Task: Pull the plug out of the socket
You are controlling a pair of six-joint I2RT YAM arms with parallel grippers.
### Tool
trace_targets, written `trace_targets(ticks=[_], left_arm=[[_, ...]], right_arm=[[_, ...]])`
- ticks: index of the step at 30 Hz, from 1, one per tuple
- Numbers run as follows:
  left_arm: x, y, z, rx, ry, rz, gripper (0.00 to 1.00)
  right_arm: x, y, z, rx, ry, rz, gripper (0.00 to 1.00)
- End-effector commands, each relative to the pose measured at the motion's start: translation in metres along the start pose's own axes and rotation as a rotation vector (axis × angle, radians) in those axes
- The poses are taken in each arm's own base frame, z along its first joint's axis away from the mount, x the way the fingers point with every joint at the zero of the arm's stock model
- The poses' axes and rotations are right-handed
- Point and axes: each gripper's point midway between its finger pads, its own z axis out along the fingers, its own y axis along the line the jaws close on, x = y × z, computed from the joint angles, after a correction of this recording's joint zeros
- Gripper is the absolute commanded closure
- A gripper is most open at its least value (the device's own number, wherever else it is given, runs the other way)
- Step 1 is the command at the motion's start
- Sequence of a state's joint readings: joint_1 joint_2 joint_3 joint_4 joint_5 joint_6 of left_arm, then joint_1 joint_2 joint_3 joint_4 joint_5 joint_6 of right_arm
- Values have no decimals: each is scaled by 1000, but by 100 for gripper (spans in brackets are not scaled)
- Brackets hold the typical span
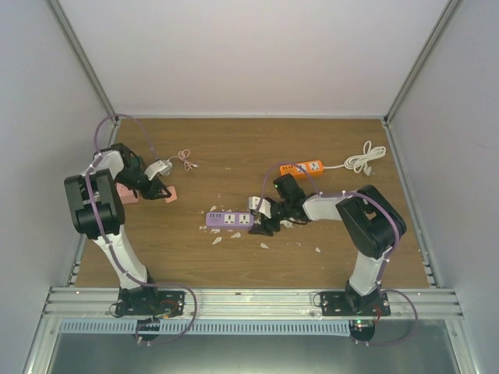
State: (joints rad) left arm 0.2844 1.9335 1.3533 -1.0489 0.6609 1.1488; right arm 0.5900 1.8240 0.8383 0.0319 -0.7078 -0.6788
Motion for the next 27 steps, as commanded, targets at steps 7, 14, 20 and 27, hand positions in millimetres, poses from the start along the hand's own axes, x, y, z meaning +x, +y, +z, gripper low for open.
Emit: trace_targets(ticks=[7,14,20,27], left_arm=[[21,26,0,33,-1,-147,57],[13,43,-8,-36,-9,-138,30],[-3,45,-23,-87,-42,-79,18],[-33,37,-40,-200,-52,94,1]], right_arm=[[-27,-5,-11,-3,-17,-17,19],[-36,-9,-23,-7,27,-14,16],[-29,-9,-48,-7,84,-22,16],[-2,2,-75,-41,201,-56,17]])
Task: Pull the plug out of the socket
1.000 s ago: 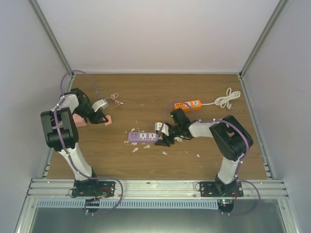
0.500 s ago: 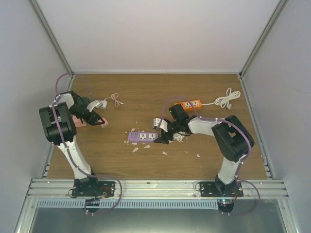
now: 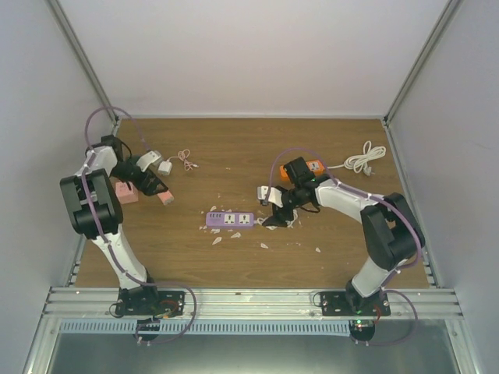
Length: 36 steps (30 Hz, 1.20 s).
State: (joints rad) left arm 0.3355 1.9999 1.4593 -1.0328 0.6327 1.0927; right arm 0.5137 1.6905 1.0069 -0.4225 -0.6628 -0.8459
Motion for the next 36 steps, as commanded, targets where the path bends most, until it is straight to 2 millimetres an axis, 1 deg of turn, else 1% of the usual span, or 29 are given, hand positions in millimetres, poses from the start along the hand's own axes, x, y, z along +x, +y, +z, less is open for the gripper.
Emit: trace_targets(ticks=[1,3,6,8,11,13,16,19,22,24,26,29,33,34,36], left_arm=[[-41,-4,-27,-137,-66,180,1],[-53,-9,-33,-158,-91,209,1],[-71,-19,-39,-177,-130,241,1],[-81,-28,-41,-180,-150,259,1],[-91,-42,-37,-173,-156,291,1],[-96,-49,-33,-174,-152,303,1],[-105,-59,-26,-168,-145,314,1],[-113,-70,-22,-153,-150,329,1],[-120,-79,-17,-151,-151,355,1],[-123,-81,-15,-156,-149,363,1],[-125,-83,-12,-154,-149,369,1],[-129,-85,-9,-149,-149,377,1],[-132,-85,-8,-150,-148,377,1],[-135,-92,-3,-138,-145,393,1],[-137,-96,0,-130,-141,402,1]], right_arm=[[22,16,-17,-43,109,-45,17],[29,18,-17,-49,145,-57,17],[37,15,-14,-46,180,-51,18],[42,12,-11,-45,195,-38,19],[50,5,-6,-29,223,-29,21],[57,0,-6,-14,241,-21,25],[68,-7,-10,10,261,-1,35],[77,-12,-19,31,264,14,46],[86,-12,-32,38,270,11,57],[91,-11,-42,45,275,4,62],[100,-10,-52,47,284,11,66],[114,-7,-66,57,303,19,69],[138,-5,-84,80,338,34,70],[144,-6,-89,86,349,39,70],[154,-9,-100,109,361,54,70]])
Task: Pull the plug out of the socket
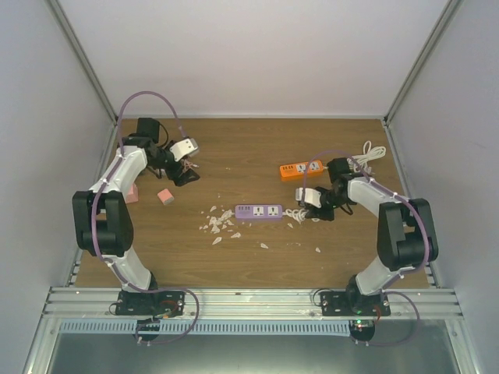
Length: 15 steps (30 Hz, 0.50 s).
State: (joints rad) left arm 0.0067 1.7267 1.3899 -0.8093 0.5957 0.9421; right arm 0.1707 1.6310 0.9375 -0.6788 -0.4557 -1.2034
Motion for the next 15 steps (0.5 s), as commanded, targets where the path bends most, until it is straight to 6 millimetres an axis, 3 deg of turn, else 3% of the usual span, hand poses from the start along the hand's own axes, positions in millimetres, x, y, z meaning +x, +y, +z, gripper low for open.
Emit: trace_targets(ticks=[1,15], left_arm=[[-19,-3,2,-14,-28,45,1],[-37,-4,6,-24,-42,67,1]], right_arm=[[32,-2,-17,28,57,1,70],[122,-45,-63,157,145,92,70]])
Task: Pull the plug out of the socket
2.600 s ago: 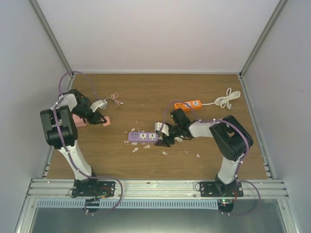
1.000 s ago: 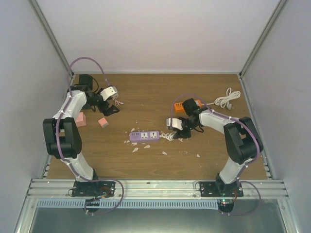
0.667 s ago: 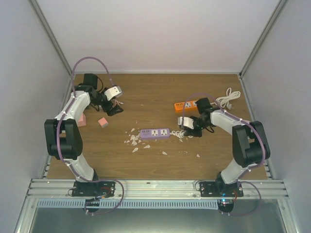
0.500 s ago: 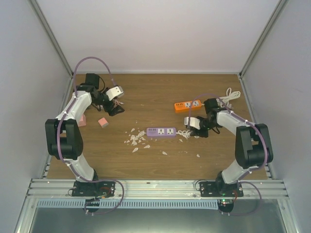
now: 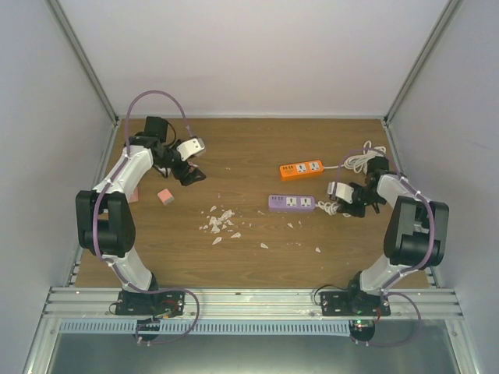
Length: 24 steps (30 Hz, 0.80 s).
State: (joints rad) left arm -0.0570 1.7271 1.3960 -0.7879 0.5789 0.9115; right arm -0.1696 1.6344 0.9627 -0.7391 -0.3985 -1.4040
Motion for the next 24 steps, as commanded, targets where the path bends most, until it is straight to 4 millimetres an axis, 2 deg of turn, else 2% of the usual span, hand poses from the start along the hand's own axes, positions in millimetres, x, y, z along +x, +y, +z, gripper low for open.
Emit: trace_targets(ticks=[1,8,11,18,24], left_arm=[[-20,8,-4,-37,-38,37,1],[-18,7,-2,-36,-27,29,1],[-18,7,-2,-41,-24,28,1],[-20,9,-3,-46,-24,16,1],[-37,23,-13,-79,-54,-10,1]], right_arm=[[28,-24,-11,46,52,-27,70],[65,-50,-23,93,98,9,68],[72,-61,-28,113,100,34,64],[63,-83,-48,171,64,54,55],[39,-106,-79,220,-11,95,46]])
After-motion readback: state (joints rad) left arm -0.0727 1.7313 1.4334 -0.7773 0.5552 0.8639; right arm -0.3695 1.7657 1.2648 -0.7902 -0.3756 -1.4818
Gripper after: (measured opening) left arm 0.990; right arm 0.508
